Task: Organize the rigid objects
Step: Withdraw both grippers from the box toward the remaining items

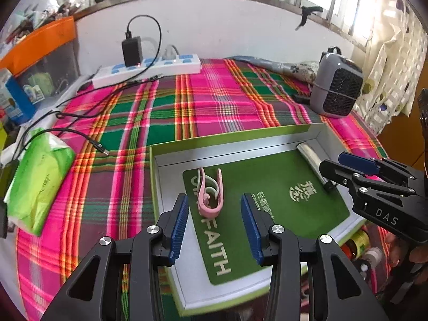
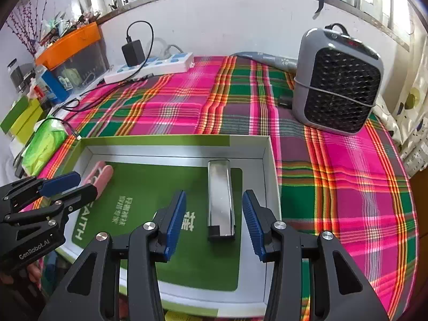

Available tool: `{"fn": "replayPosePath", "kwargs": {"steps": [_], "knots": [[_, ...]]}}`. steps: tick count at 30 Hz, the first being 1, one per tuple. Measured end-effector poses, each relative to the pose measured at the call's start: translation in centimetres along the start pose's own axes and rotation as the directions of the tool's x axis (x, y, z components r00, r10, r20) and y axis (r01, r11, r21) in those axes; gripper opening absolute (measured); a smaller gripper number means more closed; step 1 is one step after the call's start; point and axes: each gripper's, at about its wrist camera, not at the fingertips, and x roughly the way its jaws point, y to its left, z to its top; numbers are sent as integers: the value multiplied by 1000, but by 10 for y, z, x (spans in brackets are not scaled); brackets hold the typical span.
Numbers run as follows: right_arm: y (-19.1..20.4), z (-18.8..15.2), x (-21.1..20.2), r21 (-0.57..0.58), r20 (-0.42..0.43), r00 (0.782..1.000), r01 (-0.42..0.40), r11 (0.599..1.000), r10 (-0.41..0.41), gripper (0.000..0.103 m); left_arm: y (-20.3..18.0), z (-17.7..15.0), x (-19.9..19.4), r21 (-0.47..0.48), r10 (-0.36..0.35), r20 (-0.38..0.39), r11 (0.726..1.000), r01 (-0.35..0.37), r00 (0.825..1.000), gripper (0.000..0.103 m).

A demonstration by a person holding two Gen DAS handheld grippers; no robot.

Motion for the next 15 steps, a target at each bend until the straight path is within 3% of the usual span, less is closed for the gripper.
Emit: {"fn": "replayPosePath", "kwargs": {"steps": [15], "knots": [[7, -24, -49, 31, 86, 996, -7, 1000, 4, 46, 2, -30, -57, -11, 13, 85, 1000, -12, 996, 40]]}}
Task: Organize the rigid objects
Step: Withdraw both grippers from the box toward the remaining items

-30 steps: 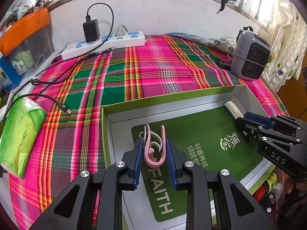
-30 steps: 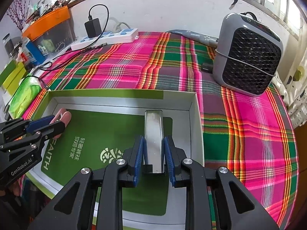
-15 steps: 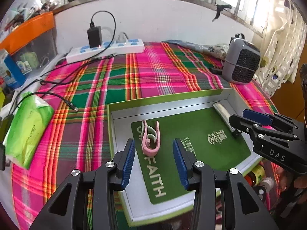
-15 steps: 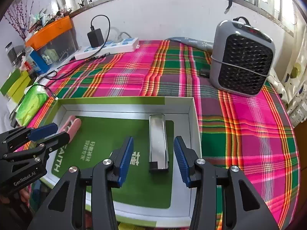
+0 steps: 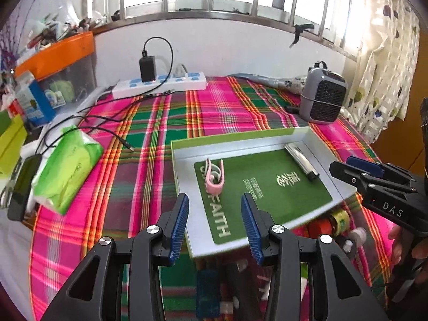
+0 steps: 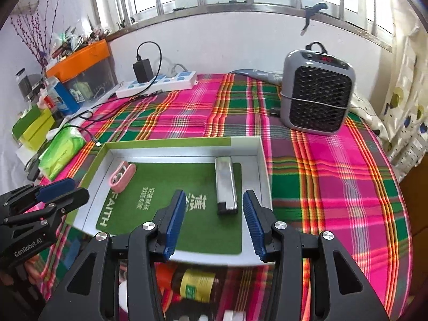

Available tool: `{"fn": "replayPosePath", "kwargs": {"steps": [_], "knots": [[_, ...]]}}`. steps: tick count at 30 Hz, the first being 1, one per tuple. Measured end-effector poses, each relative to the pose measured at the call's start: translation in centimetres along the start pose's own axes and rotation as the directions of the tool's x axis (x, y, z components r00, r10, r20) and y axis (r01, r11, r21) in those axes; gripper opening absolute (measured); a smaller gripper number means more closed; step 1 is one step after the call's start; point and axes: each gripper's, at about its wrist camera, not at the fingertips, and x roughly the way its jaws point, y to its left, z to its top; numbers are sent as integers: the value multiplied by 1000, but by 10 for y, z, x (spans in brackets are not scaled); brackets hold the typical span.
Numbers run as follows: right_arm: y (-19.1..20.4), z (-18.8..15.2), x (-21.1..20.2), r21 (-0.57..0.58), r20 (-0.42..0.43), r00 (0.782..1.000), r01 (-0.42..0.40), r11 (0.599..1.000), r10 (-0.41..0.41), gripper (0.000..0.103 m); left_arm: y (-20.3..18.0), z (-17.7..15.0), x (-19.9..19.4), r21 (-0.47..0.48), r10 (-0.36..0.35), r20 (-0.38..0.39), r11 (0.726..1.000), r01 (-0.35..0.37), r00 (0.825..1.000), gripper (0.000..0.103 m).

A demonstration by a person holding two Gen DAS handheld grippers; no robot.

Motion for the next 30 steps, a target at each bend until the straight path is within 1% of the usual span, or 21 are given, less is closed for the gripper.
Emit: {"fn": "replayPosePath", "kwargs": {"steps": [5, 8, 11, 18, 25, 30], "knots": [[-1, -12, -19, 22, 25, 1000, -3, 1000, 2, 51, 7, -14, -15, -28, 2, 8, 1000, -2, 1000, 40], [-4, -20, -28, 29, 34, 999, -1, 1000, 0, 51, 14, -21, -22, -47, 7, 12, 999, -6, 1000, 40], [-7, -28, -37, 32, 42, 999, 21, 999, -23, 51, 20, -30, -26, -63, 7, 7, 998, -7, 1000, 40], [-18, -47, -53, 76, 54, 998, 40, 996, -44, 51, 32, -49, -36, -109, 14, 1, 994, -14, 1000, 40], [-19, -67, -57, 77, 40, 997, 68, 995, -71, 51, 41, -67, -41, -121, -8, -18, 993, 6, 1000, 40], [-21, -78, -59, 85, 31, 997, 64, 994, -67, 51, 44, -77, -42, -129, -43, -30, 991, 38, 999, 40]]}}
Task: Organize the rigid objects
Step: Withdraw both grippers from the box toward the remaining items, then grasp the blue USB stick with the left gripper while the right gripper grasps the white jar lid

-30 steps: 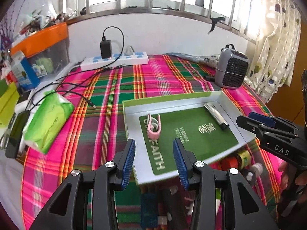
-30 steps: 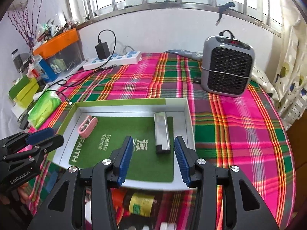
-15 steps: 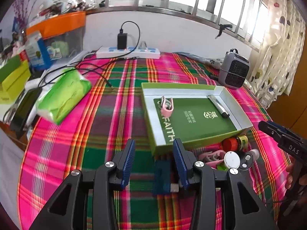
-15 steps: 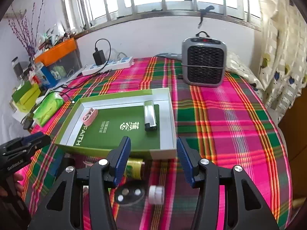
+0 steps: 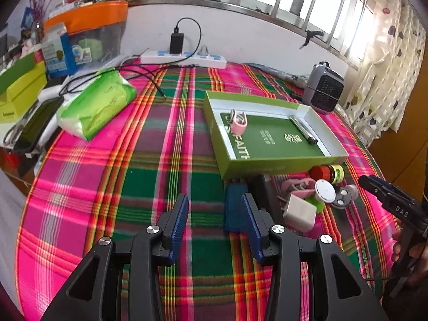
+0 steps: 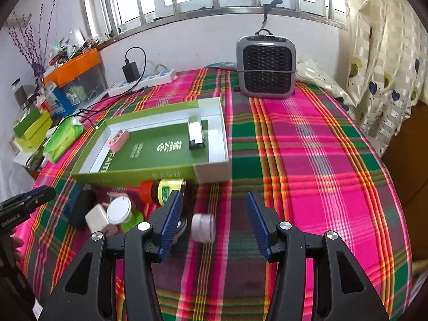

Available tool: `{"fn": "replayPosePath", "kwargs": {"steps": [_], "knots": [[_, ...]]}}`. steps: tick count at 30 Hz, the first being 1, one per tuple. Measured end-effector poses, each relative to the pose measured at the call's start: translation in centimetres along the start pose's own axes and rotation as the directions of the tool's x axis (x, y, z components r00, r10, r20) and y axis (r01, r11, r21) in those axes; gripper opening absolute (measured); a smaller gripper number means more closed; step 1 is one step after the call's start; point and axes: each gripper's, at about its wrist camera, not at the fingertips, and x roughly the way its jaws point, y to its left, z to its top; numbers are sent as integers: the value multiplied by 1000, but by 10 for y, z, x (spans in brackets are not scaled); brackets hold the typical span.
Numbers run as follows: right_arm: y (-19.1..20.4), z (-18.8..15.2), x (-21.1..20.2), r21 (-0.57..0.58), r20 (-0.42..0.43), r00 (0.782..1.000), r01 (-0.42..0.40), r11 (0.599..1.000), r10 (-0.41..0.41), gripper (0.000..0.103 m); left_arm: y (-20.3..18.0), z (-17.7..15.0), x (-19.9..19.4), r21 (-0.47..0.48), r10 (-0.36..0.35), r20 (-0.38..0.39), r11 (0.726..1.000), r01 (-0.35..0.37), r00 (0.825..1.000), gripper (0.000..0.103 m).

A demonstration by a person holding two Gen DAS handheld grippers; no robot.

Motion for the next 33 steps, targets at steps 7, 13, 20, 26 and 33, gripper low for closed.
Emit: {"fn": "replayPosePath", "kwargs": {"steps": [7, 13, 20, 26, 33], "knots": [[1, -14, 1, -14, -21, 1000, 12, 1000, -12, 51, 1, -9, 6, -11, -13, -28, 1000, 13, 1000, 40], [-1, -21, 2, -6, -35, 999, 6, 1000, -6, 51, 1, -12, 10, -17, -23, -38, 1000, 22, 999, 40], [0, -25, 10, -9, -62, 998, 5, 1000, -6, 51, 1, -12, 14, -25, -31, -48, 999, 30, 998, 40], [4, -26, 20, -23, -92, 996, 19, 1000, -21, 51, -1, -10, 21, -28, -39, -63, 999, 37, 997, 40], [6, -24, 27, -55, -101, 994, 46, 997, -51, 51, -8, -4, 27, -10, -47, -67, 999, 47, 997, 40]]}}
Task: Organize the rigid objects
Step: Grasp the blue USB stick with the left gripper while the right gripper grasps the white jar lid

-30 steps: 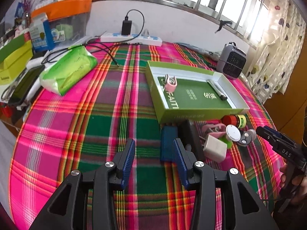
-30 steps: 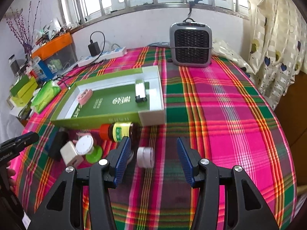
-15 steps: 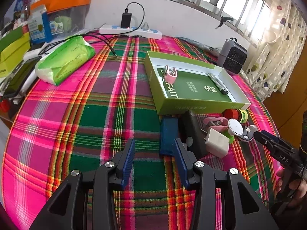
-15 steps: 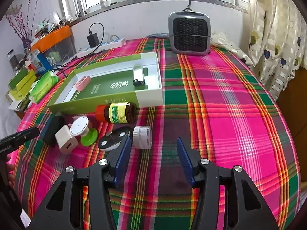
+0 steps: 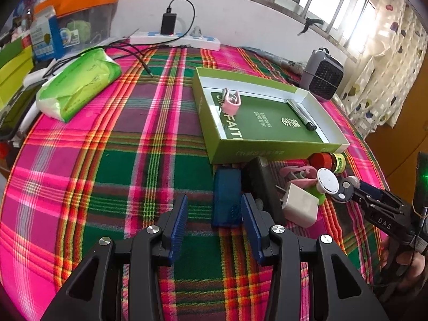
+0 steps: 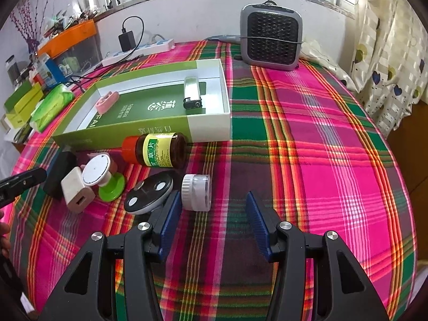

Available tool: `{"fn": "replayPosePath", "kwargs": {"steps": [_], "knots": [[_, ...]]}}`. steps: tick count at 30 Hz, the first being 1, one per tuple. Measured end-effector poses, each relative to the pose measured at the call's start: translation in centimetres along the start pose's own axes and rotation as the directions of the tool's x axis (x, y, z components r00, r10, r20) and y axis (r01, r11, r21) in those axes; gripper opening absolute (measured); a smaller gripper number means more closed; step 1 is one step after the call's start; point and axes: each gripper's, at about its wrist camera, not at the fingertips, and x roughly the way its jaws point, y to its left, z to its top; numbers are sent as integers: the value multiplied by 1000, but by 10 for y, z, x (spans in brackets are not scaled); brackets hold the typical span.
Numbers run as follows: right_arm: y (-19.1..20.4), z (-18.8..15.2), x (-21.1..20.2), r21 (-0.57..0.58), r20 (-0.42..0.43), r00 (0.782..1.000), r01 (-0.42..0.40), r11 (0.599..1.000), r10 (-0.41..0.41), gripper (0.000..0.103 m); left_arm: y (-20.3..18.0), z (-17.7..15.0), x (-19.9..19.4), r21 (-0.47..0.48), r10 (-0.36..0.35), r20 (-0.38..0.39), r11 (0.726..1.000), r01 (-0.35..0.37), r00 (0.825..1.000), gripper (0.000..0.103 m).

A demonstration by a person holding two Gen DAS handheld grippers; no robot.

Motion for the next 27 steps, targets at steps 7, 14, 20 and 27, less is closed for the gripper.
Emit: {"fn": "replayPosePath", "kwargs": {"steps": [7, 14, 20, 27], "knots": [[-1, 3, 3, -6, -3, 1000, 7, 1000, -7, 51, -2, 3, 6, 9, 1, -9, 1000, -1, 1000, 40], [3, 7, 7, -33, -9, 999, 33, 999, -33, 51, -6, 9, 15, 34, 31, -19, 999, -30, 999, 40], [1, 8, 8, -30, -9, 999, 36, 999, -37, 51, -15, 10, 21, 97, 86, -21, 992, -84, 996, 40], [-1, 10, 9, -24, -9, 999, 38, 999, -39, 51, -15, 12, 23, 96, 103, -18, 990, -101, 994, 40]]}}
